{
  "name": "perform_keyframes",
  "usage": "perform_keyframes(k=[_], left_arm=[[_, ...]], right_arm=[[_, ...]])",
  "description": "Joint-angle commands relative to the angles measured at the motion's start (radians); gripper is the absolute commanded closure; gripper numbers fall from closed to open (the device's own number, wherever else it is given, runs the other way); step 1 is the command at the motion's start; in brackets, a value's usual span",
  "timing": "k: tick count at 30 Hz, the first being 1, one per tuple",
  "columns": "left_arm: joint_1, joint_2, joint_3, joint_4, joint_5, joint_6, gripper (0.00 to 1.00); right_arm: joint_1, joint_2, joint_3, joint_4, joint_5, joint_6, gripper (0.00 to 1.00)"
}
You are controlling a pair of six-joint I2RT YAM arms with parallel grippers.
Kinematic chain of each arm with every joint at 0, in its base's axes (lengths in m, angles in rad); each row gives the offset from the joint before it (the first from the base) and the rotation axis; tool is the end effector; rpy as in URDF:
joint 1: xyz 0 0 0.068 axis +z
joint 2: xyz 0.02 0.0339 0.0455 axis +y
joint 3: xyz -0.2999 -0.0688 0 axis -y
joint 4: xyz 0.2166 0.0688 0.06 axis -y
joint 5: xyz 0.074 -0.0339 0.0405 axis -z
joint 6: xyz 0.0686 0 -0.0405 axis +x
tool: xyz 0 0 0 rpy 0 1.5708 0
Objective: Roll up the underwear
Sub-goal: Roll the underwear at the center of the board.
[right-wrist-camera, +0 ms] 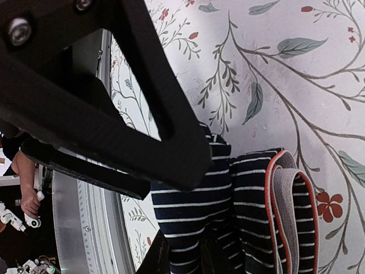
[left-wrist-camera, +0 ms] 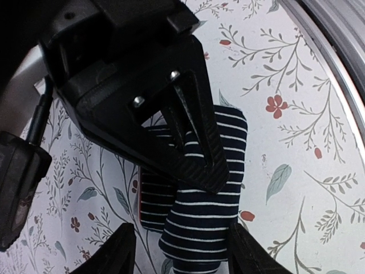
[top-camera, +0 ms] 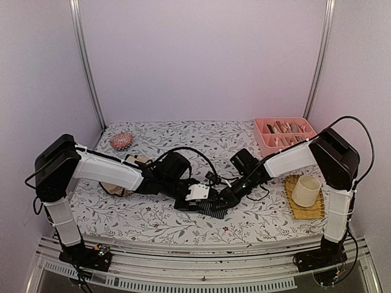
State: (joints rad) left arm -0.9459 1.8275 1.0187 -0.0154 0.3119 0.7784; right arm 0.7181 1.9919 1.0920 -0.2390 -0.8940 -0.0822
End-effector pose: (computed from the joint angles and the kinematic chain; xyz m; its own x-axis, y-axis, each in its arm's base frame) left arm 0.2074 -0.3235 0.1861 0.3218 0.6961 -0.6417 0.9379 -0.1419 0.3165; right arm 0.2459 0.2858 0.1486 -0.6276 -0.6166 -0.4753 -0.7118 0.2070 0.6712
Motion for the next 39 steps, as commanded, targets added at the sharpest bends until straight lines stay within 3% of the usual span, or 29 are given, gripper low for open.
perform_keyframes(k=[1, 7, 14, 21, 30, 39], left_arm=[[-0.013, 0.037, 0.035, -0.035, 0.025, -0.028, 0.43], [-0.012, 0.07, 0.057, -0.058, 0.036, -0.048, 0.44], [0.006, 0.128, 0.142, -0.165, 0.094, -0.077, 0.72], [0.025, 0.175, 0.173, -0.223, 0.109, -0.092, 0.93], [0.025, 0.2, 0.189, -0.244, 0.072, -0.099, 0.97], [0.024, 0.199, 0.21, -0.251, 0.053, -0.1, 0.97]], right_arm=[[0.013, 0.044, -0.006, -0.073, 0.089, -0.002, 0.86], [0.008, 0.05, -0.005, -0.072, 0.094, -0.011, 0.86], [0.001, 0.046, -0.013, -0.07, 0.113, -0.024, 0.86], [-0.003, 0.027, -0.024, -0.059, 0.13, -0.028, 0.82], [-0.004, -0.075, -0.034, -0.061, 0.206, -0.031, 0.57], [-0.004, -0.142, -0.038, -0.043, 0.323, -0.032, 0.49]])
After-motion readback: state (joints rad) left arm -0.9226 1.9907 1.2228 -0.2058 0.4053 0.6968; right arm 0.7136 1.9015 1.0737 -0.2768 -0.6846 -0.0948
